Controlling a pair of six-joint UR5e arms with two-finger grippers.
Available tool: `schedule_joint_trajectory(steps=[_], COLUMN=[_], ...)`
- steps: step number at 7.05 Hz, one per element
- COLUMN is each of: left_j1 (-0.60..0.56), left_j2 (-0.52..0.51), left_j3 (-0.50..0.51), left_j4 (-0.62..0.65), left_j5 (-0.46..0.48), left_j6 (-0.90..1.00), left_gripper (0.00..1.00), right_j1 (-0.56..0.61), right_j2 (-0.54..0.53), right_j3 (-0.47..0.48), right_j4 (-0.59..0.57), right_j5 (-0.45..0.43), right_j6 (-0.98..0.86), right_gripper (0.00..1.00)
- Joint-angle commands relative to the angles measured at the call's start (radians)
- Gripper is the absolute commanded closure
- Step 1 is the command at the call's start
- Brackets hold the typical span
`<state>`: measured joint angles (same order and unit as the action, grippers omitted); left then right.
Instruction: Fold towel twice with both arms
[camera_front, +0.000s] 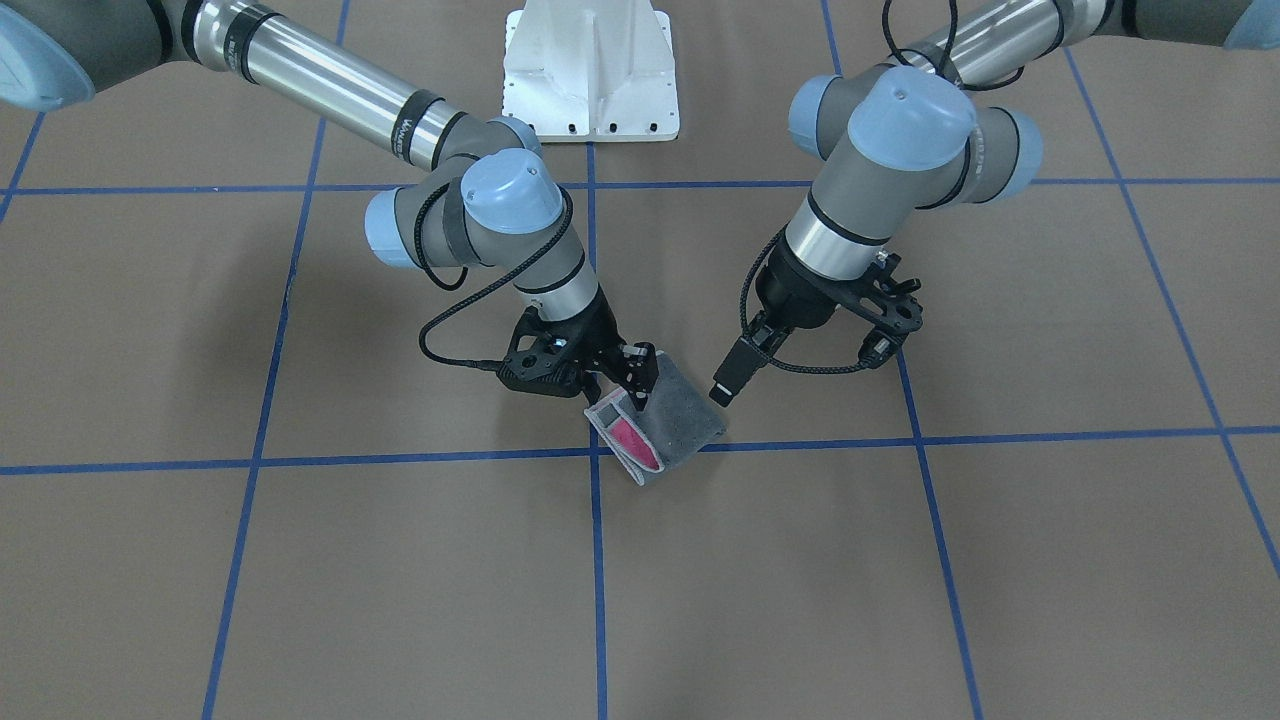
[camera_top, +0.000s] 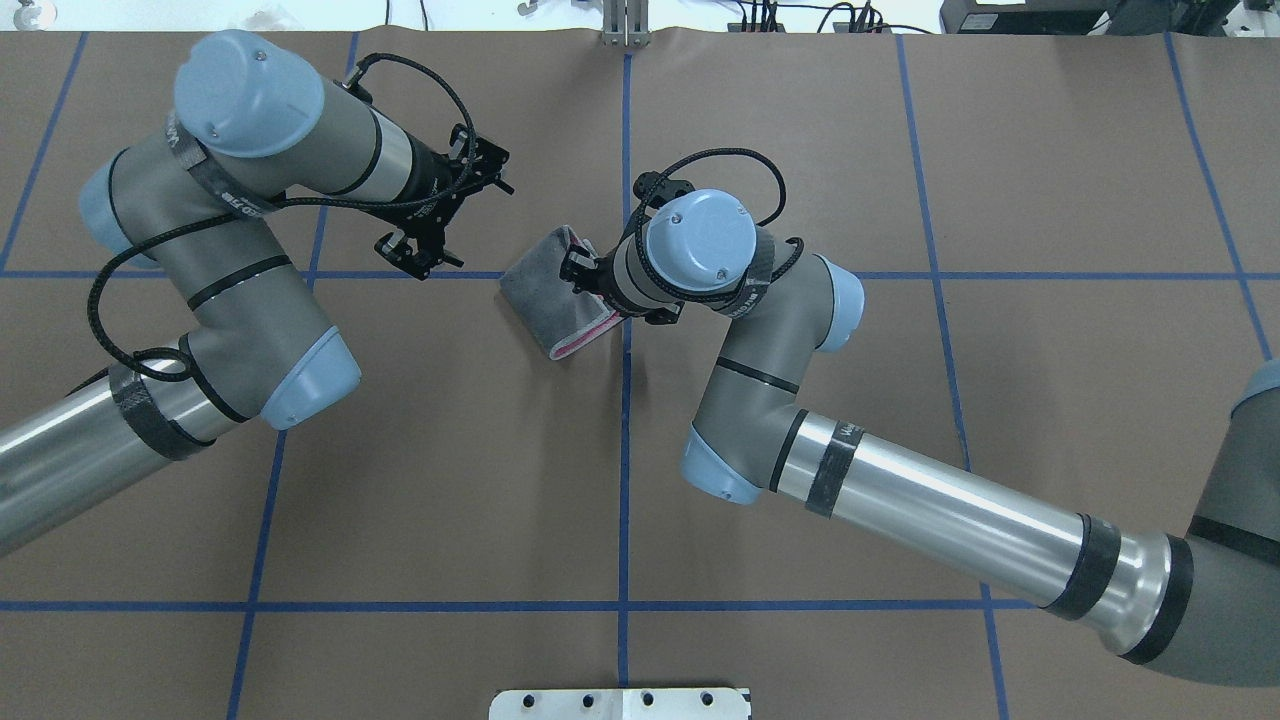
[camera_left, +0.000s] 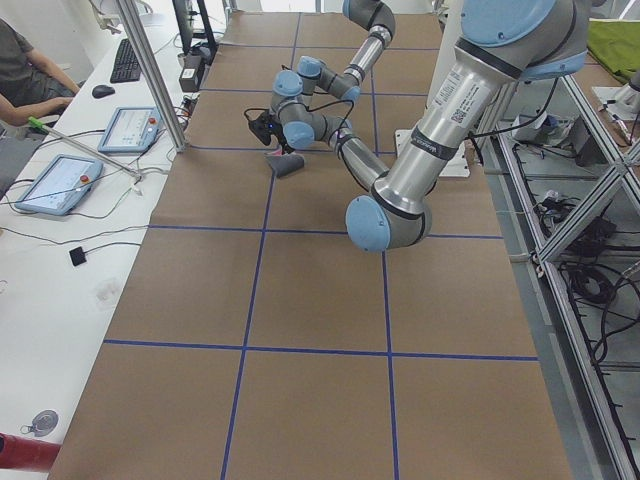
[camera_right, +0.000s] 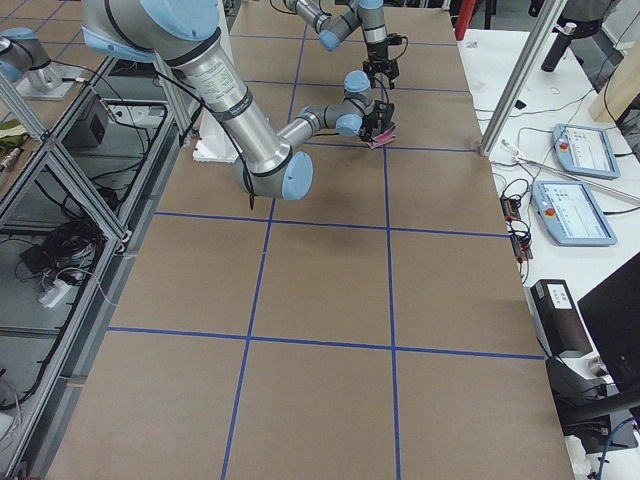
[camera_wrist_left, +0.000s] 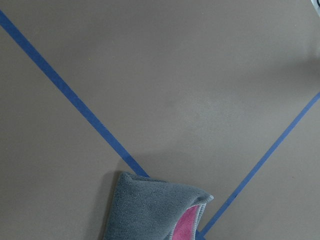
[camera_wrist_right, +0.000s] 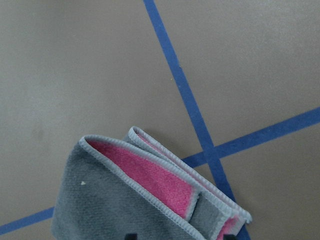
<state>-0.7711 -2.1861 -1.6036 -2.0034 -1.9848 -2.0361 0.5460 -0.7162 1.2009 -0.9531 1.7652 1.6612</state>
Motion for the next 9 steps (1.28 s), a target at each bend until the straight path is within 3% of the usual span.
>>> schedule_joint_trajectory(steps=[1, 9], left_j1=[-0.002, -0.002], left_j2=[0.0, 0.0], left_j3=[-0.002, -0.002], left_j4=[0.0, 0.002], left_j5=[0.0, 0.0], left_j6=[-0.001, -0.001], left_gripper=[0.0, 0.0], right_j1=[0.0, -0.006], right_j2=[0.032, 0.024], right_j3=[-0.044, -0.058], right_j4=[0.002, 0.0], right_j5=[-0.003, 0.007], right_j6=[0.002, 0.002], right_gripper=[0.33, 0.38])
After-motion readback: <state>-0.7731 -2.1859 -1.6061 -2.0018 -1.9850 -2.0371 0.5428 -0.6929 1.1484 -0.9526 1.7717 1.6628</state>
